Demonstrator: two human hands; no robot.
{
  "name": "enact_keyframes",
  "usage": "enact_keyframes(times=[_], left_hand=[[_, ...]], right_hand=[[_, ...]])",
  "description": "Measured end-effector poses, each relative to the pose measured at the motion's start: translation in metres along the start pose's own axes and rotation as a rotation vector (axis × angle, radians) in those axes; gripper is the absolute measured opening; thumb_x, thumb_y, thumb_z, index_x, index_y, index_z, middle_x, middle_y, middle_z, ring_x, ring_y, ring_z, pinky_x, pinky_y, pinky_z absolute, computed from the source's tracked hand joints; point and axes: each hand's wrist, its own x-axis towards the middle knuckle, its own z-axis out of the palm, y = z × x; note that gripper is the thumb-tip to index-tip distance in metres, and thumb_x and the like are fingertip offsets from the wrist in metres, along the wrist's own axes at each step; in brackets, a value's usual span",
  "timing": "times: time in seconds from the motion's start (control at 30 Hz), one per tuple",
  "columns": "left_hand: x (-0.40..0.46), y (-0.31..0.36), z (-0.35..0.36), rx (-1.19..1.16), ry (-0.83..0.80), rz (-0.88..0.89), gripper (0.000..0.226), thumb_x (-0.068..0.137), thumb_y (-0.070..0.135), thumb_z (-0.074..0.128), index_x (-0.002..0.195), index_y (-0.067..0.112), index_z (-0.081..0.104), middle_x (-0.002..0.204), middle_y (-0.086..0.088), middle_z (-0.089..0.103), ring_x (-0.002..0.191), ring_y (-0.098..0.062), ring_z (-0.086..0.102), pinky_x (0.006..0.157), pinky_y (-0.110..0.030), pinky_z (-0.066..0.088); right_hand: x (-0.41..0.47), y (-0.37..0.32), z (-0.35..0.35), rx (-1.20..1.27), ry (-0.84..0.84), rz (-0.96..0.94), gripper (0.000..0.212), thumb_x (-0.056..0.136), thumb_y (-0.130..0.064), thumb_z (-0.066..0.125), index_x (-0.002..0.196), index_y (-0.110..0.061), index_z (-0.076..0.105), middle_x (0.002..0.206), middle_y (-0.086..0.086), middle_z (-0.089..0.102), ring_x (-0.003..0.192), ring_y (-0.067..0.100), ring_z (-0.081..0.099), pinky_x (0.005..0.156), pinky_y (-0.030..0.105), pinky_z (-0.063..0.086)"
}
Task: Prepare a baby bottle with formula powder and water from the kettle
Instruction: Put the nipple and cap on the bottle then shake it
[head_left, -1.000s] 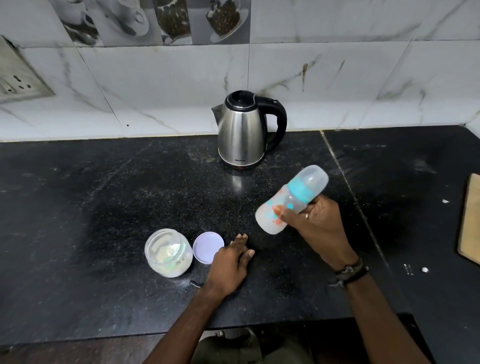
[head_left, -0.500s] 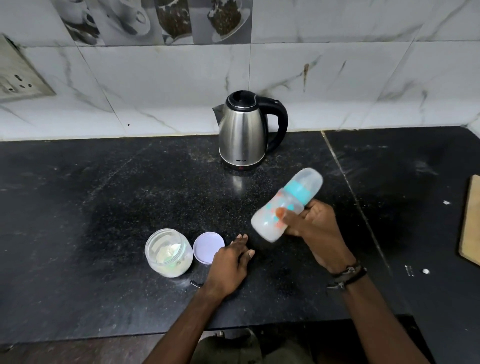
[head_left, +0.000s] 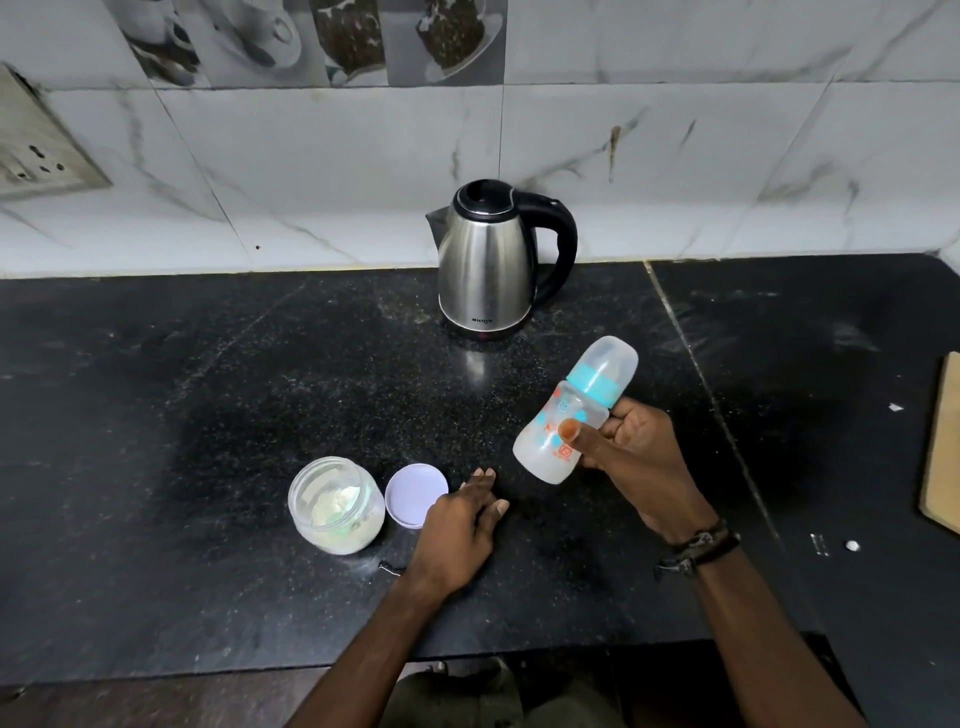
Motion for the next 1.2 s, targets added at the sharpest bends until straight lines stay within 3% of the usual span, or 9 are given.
enact_keyframes(times=[0.2,0.37,0.5,0.73,0.83,0.97,1.2], left_hand=[[-0.001,0.001,0.0,0.003,0.001,-0.007,0.023,0.101,0.024,0.06,0.1,0.005,0.072,0.149,-0.005,0.053,0.143,-0.016,0.044,0.114,-0.024,0.036],[-0.001,0.002,-0.001,-0.003,-0.008,-0.018,0.023,0.101,0.024,0.059,0.101,0.004,0.072,0.149,-0.006,0.053,0.143,-0.016,0.044,0.113,-0.023,0.036],[0.0,0.002,0.0,-0.013,0.0,-0.019,0.022,0.101,0.023,0.06,0.1,0.004,0.072,0.148,-0.007,0.054,0.143,-0.016,0.045,0.115,-0.027,0.039],[0.0,0.004,-0.001,-0.027,0.006,-0.039,0.023,0.1,0.023,0.061,0.098,0.004,0.072,0.146,-0.008,0.056,0.141,-0.018,0.047,0.112,-0.033,0.044],[-0.001,0.005,-0.001,-0.025,0.006,-0.042,0.022,0.1,0.022,0.061,0.098,0.003,0.072,0.147,-0.009,0.055,0.141,-0.019,0.047,0.113,-0.031,0.042],[-0.001,0.005,0.0,-0.036,0.011,-0.058,0.023,0.1,0.022,0.061,0.099,0.002,0.072,0.147,-0.008,0.055,0.142,-0.017,0.046,0.113,-0.027,0.039],[0.0,0.001,0.004,-0.041,0.032,-0.055,0.021,0.1,0.022,0.062,0.096,0.004,0.072,0.145,-0.008,0.057,0.14,-0.017,0.049,0.113,-0.027,0.041]], right_hand=[[0.009,0.005,-0.005,-0.017,0.013,-0.056,0.044,0.069,-0.016,0.079,0.111,-0.013,0.067,0.105,0.005,0.077,0.102,0.023,0.073,0.089,0.034,0.059],[0.02,0.008,-0.006,-0.105,-0.006,-0.079,0.041,0.077,0.001,0.077,0.112,-0.016,0.063,0.106,-0.003,0.074,0.097,0.011,0.073,0.081,0.023,0.058],[0.041,0.016,-0.008,-0.201,-0.005,-0.085,0.046,0.076,0.005,0.079,0.109,-0.023,0.062,0.105,-0.007,0.072,0.096,0.006,0.072,0.085,0.024,0.058],[0.097,0.034,-0.007,-0.366,-0.031,-0.121,0.053,0.079,0.004,0.078,0.123,-0.015,0.053,0.117,0.002,0.067,0.105,0.009,0.067,0.095,0.025,0.054],[0.121,0.035,-0.003,-0.419,-0.064,-0.12,0.055,0.081,0.006,0.075,0.129,-0.004,0.052,0.12,0.001,0.063,0.109,0.012,0.063,0.091,0.014,0.051],[0.149,0.04,0.003,-0.47,-0.056,-0.104,0.057,0.081,0.004,0.076,0.132,0.0,0.051,0.127,0.009,0.063,0.114,0.018,0.061,0.105,0.035,0.048],[0.179,0.049,0.007,-0.491,-0.05,-0.098,0.058,0.078,0.004,0.078,0.129,-0.001,0.05,0.128,0.014,0.064,0.114,0.022,0.064,0.104,0.043,0.051]])
